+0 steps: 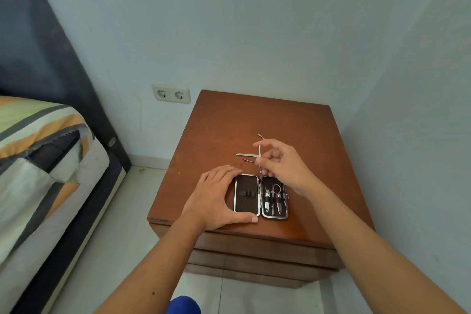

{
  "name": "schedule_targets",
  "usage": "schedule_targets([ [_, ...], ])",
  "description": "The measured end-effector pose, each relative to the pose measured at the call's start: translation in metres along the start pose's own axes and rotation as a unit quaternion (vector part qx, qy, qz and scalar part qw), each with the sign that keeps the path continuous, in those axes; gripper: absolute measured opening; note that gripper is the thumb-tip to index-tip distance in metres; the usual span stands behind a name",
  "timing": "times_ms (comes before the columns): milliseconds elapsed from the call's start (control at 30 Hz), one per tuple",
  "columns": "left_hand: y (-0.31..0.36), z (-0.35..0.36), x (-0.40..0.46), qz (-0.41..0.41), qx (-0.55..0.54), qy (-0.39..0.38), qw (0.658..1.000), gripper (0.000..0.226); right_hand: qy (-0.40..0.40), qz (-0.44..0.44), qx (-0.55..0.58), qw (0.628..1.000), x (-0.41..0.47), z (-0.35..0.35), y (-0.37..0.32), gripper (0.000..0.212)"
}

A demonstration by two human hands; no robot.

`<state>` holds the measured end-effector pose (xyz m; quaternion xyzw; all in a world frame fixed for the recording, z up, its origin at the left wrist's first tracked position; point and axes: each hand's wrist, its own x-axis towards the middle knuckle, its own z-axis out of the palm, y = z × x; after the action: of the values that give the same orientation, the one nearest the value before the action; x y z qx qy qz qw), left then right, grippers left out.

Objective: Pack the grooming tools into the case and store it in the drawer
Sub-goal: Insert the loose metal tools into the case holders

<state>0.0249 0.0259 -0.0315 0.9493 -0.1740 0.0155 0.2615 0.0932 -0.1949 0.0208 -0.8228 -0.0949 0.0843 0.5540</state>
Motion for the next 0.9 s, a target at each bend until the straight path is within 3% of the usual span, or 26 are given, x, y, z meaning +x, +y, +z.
schedule_targets([
  [233,0.000,0.000,0.000,0.002,0.002,0.000,1.000,0.118,-0.004,0.034,0.029,0.999,-0.004,0.011,0.015,0.017],
  [400,0.000,0.000,0.000,-0.004,0.000,0.001,1.000,0.122,0.008,0.032,0.031,0.999,0.001,0.016,0.020,0.020],
  [733,-0.001,0.002,0.000,-0.006,-0.007,0.008,1.000,0.121,0.005,0.008,-0.090,0.996,0.006,0.022,0.027,0.025],
  [900,-0.001,0.002,0.001,-0.003,-0.005,0.007,1.000,0.121,0.007,-0.052,-0.183,0.982,-0.006,0.025,0.025,0.027],
])
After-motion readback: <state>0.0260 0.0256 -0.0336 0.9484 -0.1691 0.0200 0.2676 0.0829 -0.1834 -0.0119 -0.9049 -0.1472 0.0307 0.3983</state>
